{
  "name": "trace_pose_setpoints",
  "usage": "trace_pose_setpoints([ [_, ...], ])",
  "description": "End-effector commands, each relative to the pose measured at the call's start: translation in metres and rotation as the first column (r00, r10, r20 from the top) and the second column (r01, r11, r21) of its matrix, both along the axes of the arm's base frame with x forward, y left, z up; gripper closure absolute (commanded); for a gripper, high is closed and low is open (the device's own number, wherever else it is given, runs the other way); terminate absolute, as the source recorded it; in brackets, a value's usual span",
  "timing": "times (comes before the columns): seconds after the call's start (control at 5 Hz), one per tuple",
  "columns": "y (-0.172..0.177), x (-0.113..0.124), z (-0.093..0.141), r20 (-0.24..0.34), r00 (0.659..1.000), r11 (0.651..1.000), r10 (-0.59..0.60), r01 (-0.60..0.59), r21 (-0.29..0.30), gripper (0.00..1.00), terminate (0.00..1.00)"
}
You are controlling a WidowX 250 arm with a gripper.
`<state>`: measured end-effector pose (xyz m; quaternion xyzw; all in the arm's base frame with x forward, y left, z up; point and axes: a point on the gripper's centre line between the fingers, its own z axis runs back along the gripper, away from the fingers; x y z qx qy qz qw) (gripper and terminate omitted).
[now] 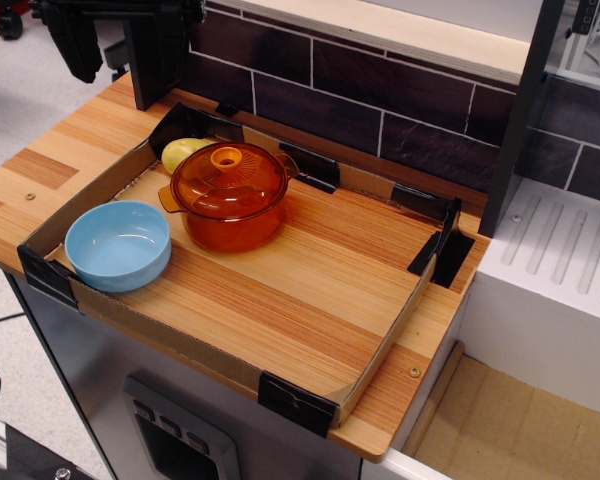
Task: Take lid off pot
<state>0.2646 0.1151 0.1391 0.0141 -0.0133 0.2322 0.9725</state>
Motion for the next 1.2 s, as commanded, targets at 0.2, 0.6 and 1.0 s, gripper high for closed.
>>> trace_pose_setpoints([
  [0.2,-0.02,0.006,-0.003,0.013,1.0,1.0,-0.014,0.015,-0.027,0.0,0.0],
  [0.6,-0.057,-0.002,-0.036,0.068,0.998,0.999,-0.016,0.018,-0.038,0.0,0.0],
  [1.0,-0.056,0.022,-0.049,0.112,0.993,1.0,0.026,-0.024,-0.02,0.0,0.0],
])
